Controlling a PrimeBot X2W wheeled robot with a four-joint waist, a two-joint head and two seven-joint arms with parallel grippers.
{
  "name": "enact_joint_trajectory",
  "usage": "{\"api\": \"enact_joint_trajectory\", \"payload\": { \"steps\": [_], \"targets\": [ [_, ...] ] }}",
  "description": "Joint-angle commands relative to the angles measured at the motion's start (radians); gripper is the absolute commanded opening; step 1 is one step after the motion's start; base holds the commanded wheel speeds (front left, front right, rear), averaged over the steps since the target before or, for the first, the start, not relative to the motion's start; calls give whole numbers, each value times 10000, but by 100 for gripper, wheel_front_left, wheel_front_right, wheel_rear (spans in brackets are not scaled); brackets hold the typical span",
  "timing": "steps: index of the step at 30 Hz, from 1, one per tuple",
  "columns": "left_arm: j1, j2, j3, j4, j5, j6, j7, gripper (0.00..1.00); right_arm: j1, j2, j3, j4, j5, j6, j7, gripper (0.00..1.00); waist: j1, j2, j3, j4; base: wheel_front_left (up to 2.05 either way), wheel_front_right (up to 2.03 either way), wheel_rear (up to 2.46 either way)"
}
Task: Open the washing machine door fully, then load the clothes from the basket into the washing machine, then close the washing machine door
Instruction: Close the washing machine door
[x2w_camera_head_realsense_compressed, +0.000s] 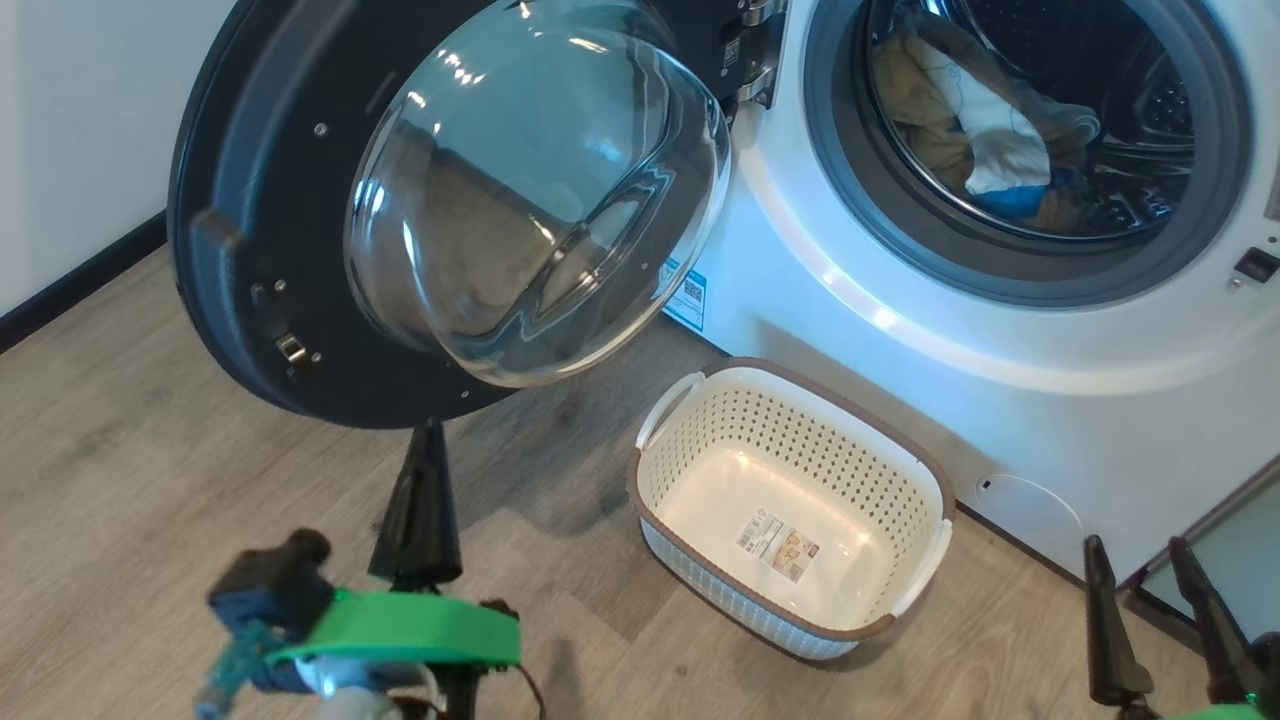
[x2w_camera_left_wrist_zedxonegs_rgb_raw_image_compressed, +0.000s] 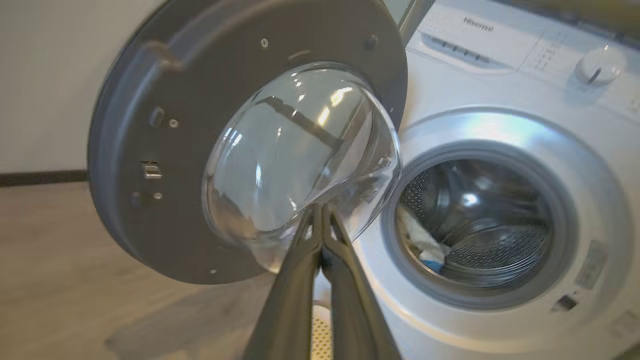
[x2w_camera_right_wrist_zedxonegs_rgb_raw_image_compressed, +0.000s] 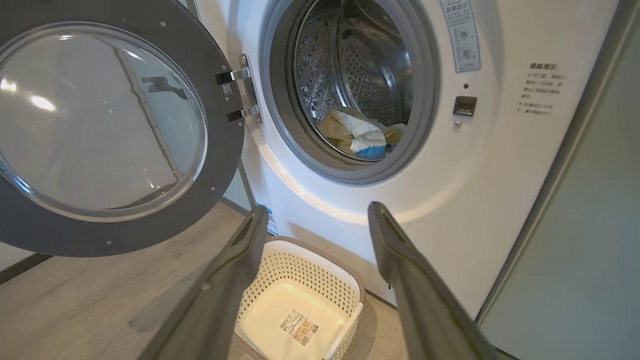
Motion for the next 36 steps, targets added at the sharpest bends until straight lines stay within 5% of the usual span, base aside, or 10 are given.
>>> {"api": "enact_joint_trajectory", "payload": {
  "steps": [1, 7, 11, 22, 36],
  "targets": [
    [-173, -228, 658, -513, -622, -417, -110, 0, -365, -183, 131, -396, -23, -29, 1, 100, -1, 0, 5, 4, 0, 0, 0],
    [-559, -774, 1997, -1263, -3440, -2203, -110, 0, -388, -183, 99, -481, 60, -29, 70, 100, -1, 0, 69, 13, 0, 0, 0],
    [-1168, -553, 2893, -1806, -5130, -2693, 154, 0, -400, -183, 113, -548, 66, -29, 114, 100, -1, 0, 127, -10, 0, 0, 0],
    [-2570, 1135, 5285, -1154, -7304, -2854, 987, 0, -446, -183, -30, -777, 32, -29, 259, 100, -1, 0, 507, -160, 0, 0, 0],
    [-4207, 2294, 6611, 2859, -9300, -3084, 1852, 0, -471, -430, 6, -1019, 48, -29, 503, 100, -1, 0, 733, -425, 0, 0, 0]
  ]
}}
